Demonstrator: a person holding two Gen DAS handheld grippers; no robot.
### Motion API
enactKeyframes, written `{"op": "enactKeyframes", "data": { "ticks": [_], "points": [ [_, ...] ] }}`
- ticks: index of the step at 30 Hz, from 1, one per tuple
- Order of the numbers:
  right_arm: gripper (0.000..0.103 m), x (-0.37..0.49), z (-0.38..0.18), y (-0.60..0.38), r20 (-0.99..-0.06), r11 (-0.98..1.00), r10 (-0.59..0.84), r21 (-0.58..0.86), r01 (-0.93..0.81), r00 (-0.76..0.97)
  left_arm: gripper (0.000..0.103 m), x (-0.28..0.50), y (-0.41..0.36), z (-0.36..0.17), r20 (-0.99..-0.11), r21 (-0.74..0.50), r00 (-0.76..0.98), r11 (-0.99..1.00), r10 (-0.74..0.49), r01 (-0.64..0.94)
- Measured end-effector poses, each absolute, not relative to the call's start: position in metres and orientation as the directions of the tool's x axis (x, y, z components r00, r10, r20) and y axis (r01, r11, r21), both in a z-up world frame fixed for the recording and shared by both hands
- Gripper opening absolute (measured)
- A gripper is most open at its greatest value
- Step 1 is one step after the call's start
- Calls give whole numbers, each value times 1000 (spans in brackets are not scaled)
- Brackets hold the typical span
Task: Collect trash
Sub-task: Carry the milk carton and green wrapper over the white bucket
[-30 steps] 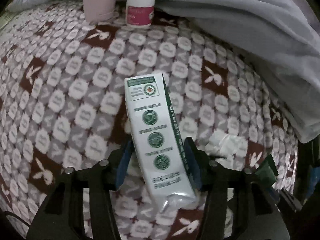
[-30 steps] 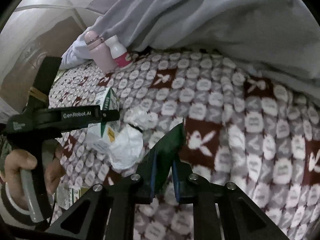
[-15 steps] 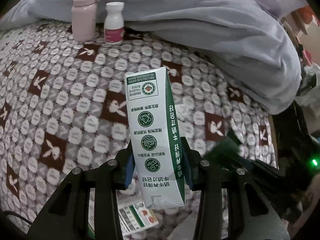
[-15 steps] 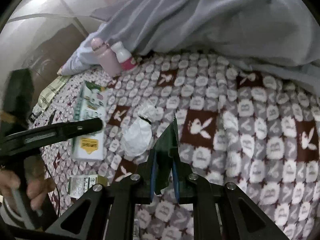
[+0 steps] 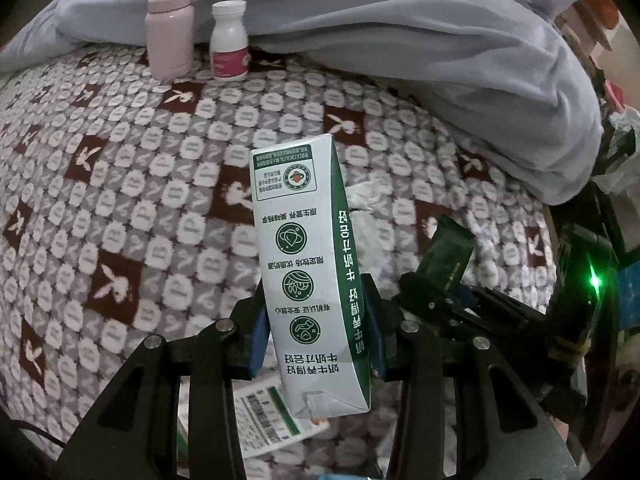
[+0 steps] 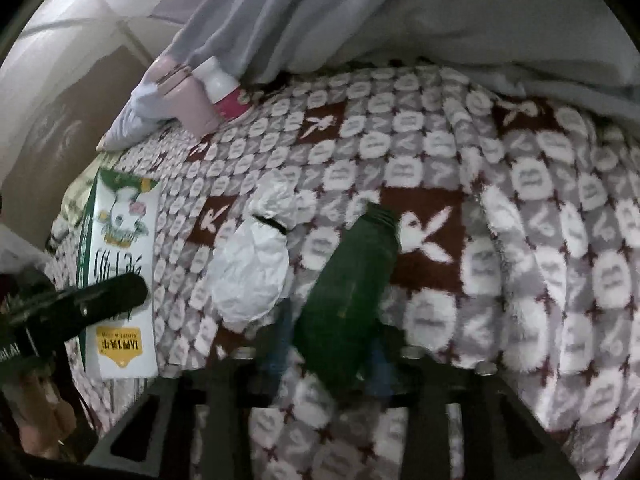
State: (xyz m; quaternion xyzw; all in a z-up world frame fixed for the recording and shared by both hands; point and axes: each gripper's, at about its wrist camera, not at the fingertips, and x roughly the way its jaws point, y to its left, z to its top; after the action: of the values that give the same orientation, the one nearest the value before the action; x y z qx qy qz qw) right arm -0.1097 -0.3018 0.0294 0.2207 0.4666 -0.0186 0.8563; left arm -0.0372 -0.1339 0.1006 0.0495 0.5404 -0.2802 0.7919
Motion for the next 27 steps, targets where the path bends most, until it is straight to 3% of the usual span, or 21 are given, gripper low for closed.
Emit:
{"op": "enactKeyframes", "data": {
  "ticks": [1,11,27],
  "points": [
    [18,-114,34,-302,-803,908,170,353,225,572,38,-41,-136,103,-881,-225,260,832,-396,507],
    [18,-177,79,-320,-778,913,164,353,205,607,38,-89,-170,127,-854,-252,238,768,-462,589],
    [18,-302,99,-370,-806,909,-5,243,339,591,38,-202,-247,119,-870,-179,188,646,-456,742]
  ]
}}
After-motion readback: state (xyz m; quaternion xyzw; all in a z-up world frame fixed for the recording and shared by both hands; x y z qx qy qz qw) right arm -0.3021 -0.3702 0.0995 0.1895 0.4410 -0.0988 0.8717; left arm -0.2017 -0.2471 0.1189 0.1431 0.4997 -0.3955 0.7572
